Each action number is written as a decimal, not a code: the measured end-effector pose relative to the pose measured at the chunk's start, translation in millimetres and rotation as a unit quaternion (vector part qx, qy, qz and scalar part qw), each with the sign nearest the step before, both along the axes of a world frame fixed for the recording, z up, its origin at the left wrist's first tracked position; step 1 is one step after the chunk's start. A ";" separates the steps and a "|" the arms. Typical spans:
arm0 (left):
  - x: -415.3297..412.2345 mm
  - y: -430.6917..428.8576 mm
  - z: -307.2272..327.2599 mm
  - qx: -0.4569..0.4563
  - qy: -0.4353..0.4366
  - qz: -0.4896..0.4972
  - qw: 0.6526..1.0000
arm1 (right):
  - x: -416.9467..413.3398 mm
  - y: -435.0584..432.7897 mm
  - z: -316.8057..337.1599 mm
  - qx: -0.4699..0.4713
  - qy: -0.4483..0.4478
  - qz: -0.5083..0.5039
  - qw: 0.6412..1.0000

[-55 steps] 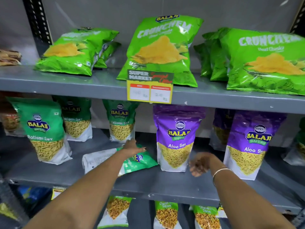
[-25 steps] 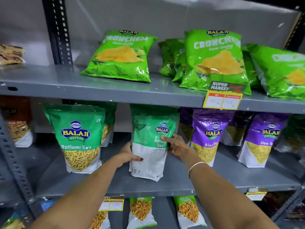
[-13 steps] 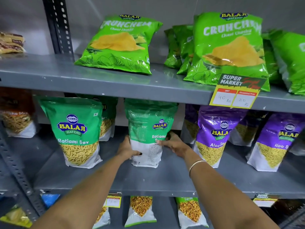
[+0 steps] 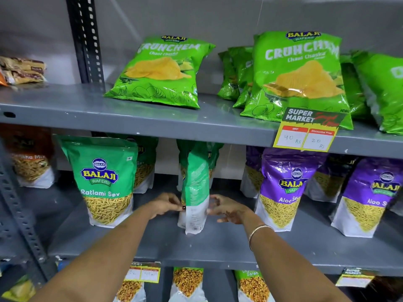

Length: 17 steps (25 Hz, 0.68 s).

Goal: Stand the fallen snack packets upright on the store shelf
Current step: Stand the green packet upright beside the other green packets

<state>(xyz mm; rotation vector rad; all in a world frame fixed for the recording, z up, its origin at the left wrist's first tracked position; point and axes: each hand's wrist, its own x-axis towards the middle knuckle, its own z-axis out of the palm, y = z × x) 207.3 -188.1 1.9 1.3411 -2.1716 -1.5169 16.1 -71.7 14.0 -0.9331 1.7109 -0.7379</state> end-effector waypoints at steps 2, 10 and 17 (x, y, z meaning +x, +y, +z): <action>-13.0 1.0 -4.7 -0.026 0.051 0.008 0.998 | 6.4 1.8 -0.6 -0.004 0.000 0.050 0.999; -22.4 -6.0 -4.0 0.031 0.033 -0.020 0.999 | 4.3 -7.8 -13.9 -0.086 0.064 0.032 0.994; -25.3 -0.7 -10.9 0.011 0.050 0.049 0.997 | -35.1 0.8 -3.0 -0.113 0.026 0.003 0.993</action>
